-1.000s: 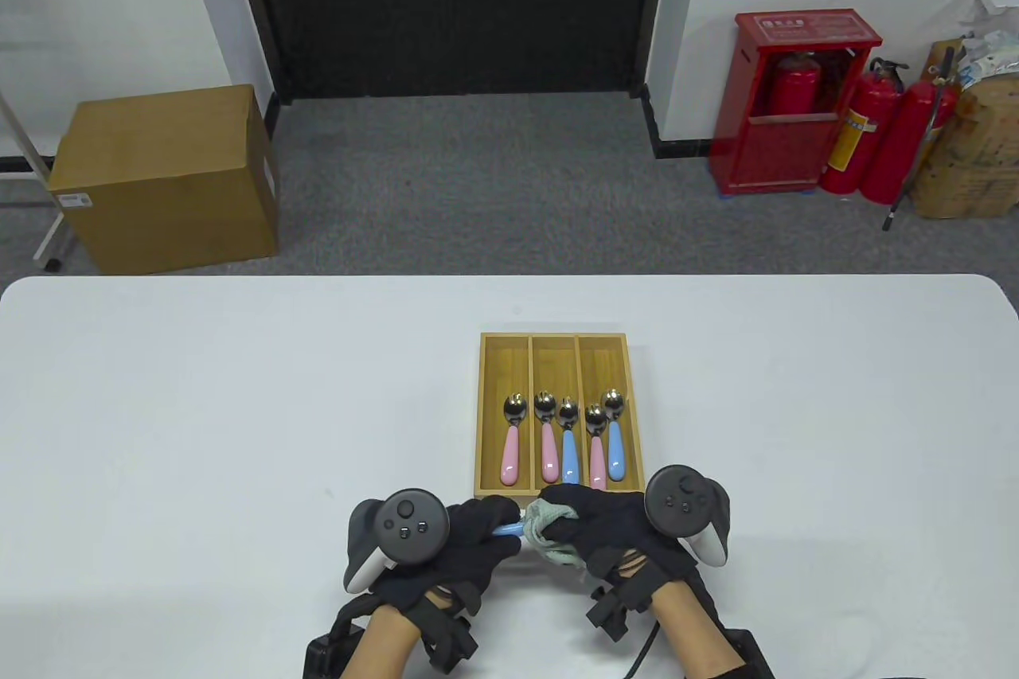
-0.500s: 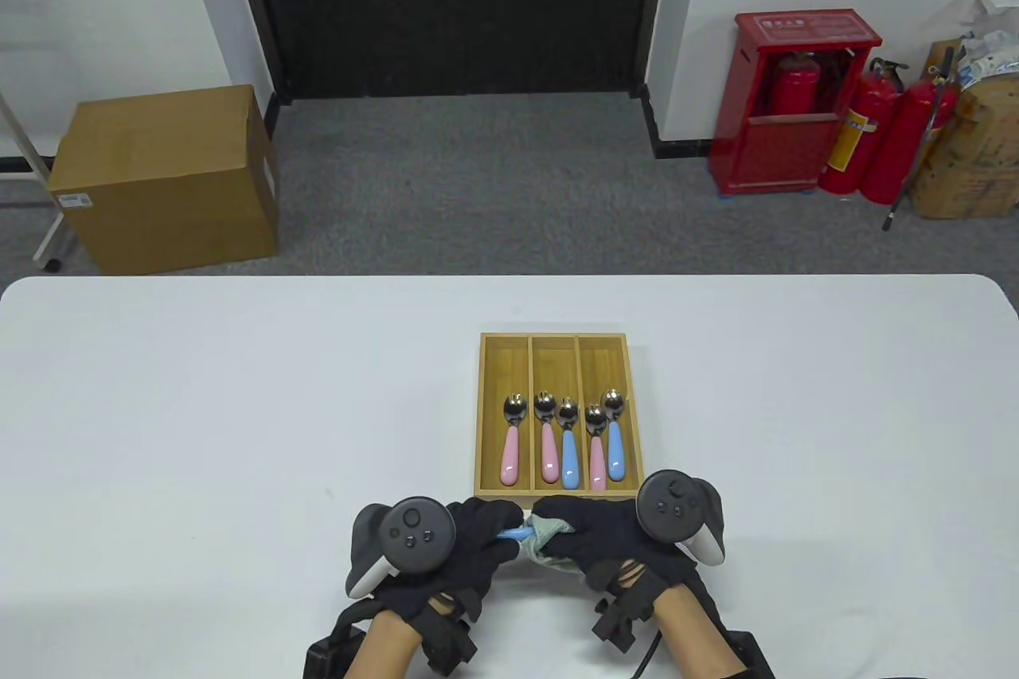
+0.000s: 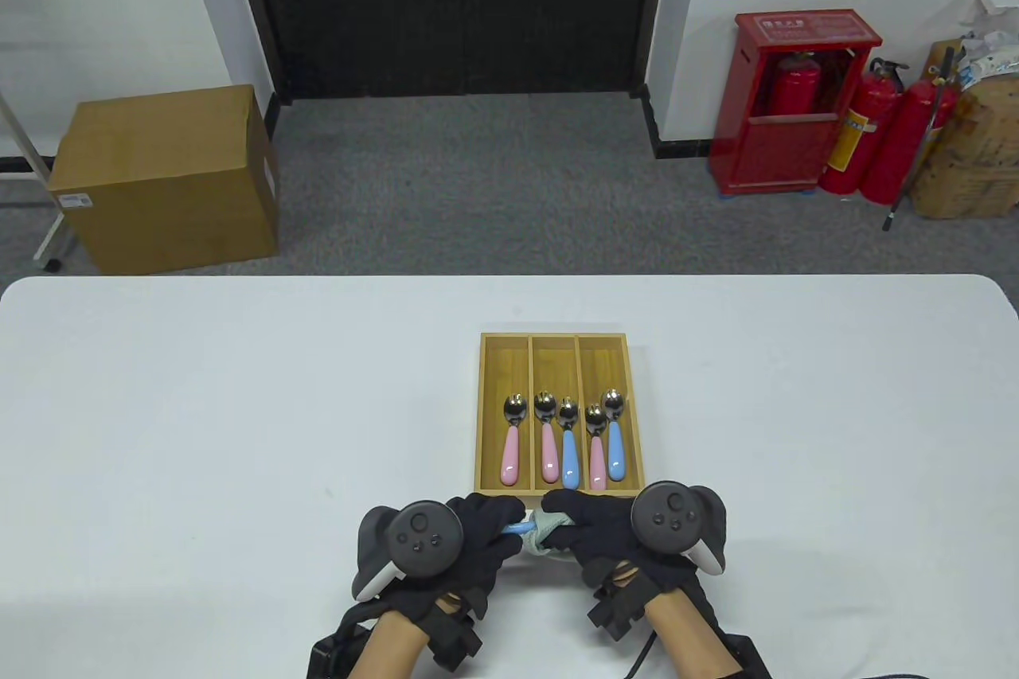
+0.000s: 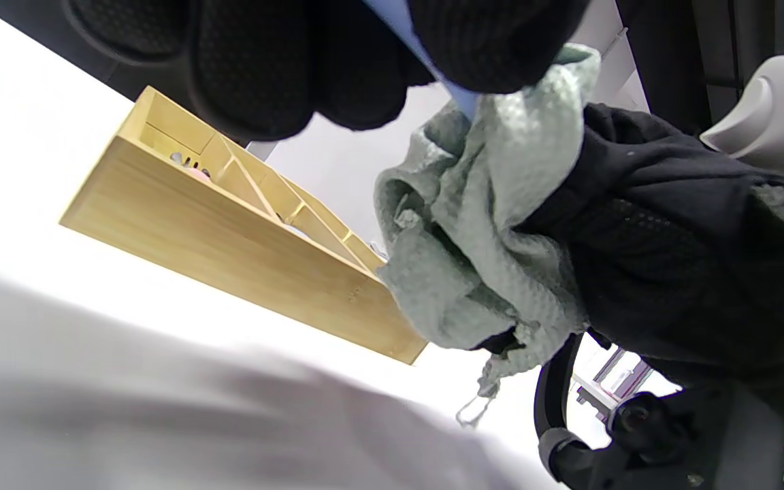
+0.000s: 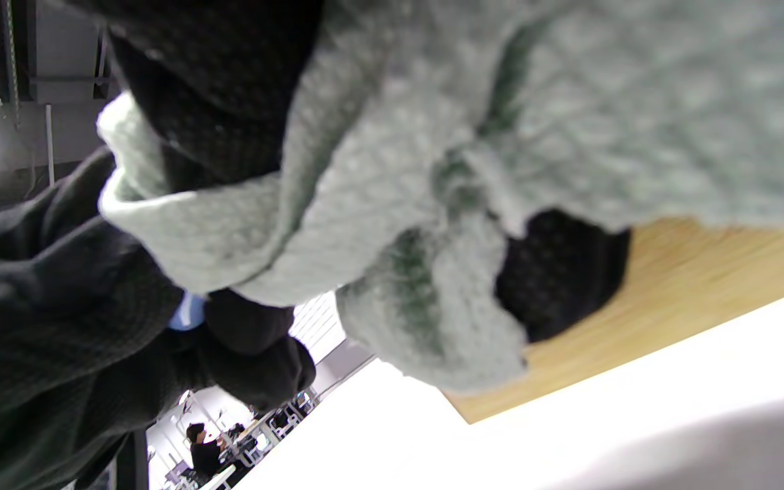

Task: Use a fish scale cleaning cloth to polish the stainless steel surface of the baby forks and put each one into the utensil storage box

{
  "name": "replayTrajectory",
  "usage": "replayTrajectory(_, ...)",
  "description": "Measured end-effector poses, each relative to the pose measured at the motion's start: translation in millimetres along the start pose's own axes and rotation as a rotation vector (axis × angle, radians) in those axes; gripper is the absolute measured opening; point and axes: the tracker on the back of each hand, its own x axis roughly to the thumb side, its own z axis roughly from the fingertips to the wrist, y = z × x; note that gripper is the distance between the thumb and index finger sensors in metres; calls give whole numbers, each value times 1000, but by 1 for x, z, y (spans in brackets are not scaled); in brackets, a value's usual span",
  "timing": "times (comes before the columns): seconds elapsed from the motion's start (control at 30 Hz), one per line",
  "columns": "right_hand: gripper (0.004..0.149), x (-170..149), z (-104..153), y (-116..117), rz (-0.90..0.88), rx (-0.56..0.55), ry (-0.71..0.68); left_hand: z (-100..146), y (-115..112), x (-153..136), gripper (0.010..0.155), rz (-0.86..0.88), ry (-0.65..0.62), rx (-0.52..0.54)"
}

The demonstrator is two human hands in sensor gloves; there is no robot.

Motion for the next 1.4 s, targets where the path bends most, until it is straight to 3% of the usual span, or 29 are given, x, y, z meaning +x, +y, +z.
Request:
replayTrajectory(0.47,52,-10,8,-6,-120,-174,109,1,1,-5,53,54,13,38)
replayTrajectory(0.6,50,-16,6,-6,-206,-124,64,1,-1,-6,52,53,6,30)
replayTrajectory(0.8,50,-15,0,-1,-323,43,7,1,-5,-6,52,68,-19,10)
replayTrajectory(1.03,51,-10,-4,-3,-197,149,-18,1,-10,-5,52,30,-30,-23)
replayTrajectory(1.4,48,-2,0,-13,42,-37,61,-3,-12,-5,52,17,1,-2)
